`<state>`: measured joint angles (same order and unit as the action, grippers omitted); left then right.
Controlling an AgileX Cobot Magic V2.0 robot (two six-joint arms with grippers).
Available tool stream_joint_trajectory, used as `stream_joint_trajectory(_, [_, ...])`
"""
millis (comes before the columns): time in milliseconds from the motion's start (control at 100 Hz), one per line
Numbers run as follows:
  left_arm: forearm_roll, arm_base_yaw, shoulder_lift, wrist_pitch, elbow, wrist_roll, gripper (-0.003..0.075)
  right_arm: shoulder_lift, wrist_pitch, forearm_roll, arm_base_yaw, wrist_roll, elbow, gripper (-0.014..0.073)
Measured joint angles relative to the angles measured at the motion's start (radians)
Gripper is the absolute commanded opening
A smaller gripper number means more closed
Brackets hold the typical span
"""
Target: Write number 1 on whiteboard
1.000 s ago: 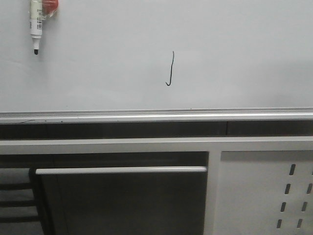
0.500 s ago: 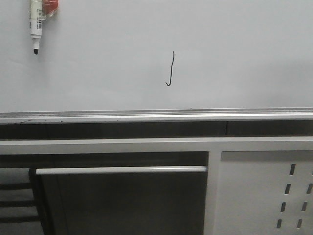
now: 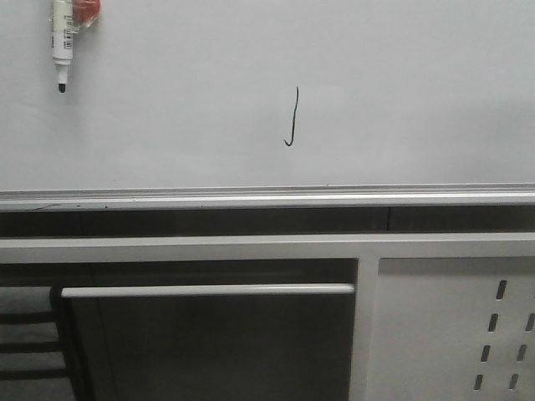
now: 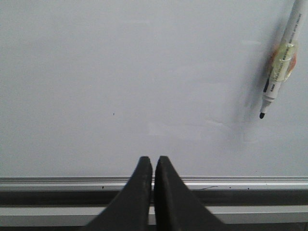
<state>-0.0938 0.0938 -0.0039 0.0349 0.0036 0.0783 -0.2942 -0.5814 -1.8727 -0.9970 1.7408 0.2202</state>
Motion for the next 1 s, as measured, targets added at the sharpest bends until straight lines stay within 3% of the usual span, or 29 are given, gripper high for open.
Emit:
stream_joint_trajectory(260, [0.000, 0.000, 0.000, 0.000, 0.000, 0.000, -0.0020, 0.000, -0.025, -0.002, 0.000, 0.000, 0.000, -0.0064])
stream_joint_trajectory(570, [0.000, 0.000, 0.000, 0.002, 0.000, 0.000, -0.0020, 0.000, 0.211, 0.019, 0.000, 0.000, 0.000, -0.0064])
stream_joint_trajectory(750, [0.000, 0.000, 0.000, 0.002, 0.000, 0.000, -0.0020, 0.000, 0.256, 0.033, 0.000, -0.010, 0.000, -0.0064])
stream_joint_trajectory(850, [0.000, 0.000, 0.000, 0.002, 0.000, 0.000, -0.0020, 0.000, 0.231, 0.175, 0.005, -0.163, -0.017, -0.0064])
stream_joint_trajectory(1000, [0.000, 0.000, 0.000, 0.002, 0.000, 0.000, -0.0020, -0.029, 0.261, 0.622, 0.094, -0.561, -0.050, -0.0064])
